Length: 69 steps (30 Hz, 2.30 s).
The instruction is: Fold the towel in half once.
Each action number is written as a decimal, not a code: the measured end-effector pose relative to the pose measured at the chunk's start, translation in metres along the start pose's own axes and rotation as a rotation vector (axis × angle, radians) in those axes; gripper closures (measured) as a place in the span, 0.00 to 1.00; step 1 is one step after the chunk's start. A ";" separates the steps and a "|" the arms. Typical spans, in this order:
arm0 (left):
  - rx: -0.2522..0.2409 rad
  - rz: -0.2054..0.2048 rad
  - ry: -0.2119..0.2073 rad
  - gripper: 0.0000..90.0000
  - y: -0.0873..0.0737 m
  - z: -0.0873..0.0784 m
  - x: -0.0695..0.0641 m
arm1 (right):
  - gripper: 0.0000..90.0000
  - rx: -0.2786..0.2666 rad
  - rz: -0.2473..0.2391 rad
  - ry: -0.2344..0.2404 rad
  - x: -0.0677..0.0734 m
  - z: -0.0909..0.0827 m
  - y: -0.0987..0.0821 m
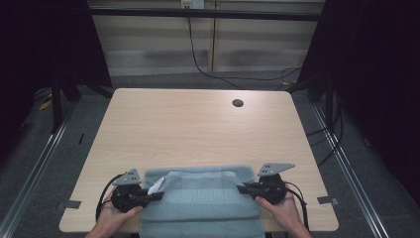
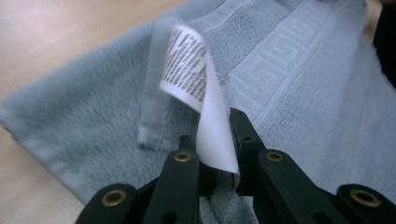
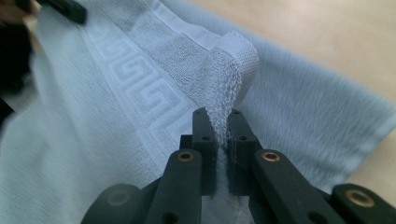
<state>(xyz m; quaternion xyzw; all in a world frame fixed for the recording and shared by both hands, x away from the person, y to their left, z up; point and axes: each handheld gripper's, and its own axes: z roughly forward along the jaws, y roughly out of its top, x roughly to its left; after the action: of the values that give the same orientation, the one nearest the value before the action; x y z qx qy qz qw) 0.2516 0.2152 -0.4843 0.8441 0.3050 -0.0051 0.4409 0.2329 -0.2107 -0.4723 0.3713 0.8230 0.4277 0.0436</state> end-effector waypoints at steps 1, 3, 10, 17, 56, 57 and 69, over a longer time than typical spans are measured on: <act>0.039 0.001 -0.005 0.92 -0.004 0.006 0.001 | 0.94 0.040 -0.021 -0.024 0.002 0.005 -0.003; 0.060 0.005 -0.009 0.92 -0.005 0.010 0.003 | 0.94 0.080 -0.033 -0.037 0.001 0.013 -0.008; 0.020 -0.037 0.004 0.92 0.003 0.021 0.028 | 0.95 0.085 -0.018 -0.051 -0.008 0.025 -0.007; 0.019 -0.026 0.041 0.92 0.024 0.035 0.053 | 0.95 0.110 -0.039 -0.108 -0.023 0.038 0.011; -0.090 -0.134 0.207 0.92 0.105 0.083 0.144 | 0.95 -0.034 0.131 -0.261 -0.138 0.085 0.101; -0.090 -0.134 0.207 0.92 0.105 0.083 0.144 | 0.95 -0.051 0.127 -0.251 -0.137 0.079 0.104; -0.329 0.002 0.188 0.92 0.164 -0.011 0.092 | 0.95 -0.275 0.010 -0.225 -0.098 -0.002 0.158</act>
<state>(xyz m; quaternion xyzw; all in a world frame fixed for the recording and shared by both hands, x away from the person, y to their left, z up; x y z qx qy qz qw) 0.4088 0.2007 -0.3811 0.7578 0.3406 0.1242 0.5425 0.3936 -0.2193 -0.3787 0.4114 0.7448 0.4922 0.1837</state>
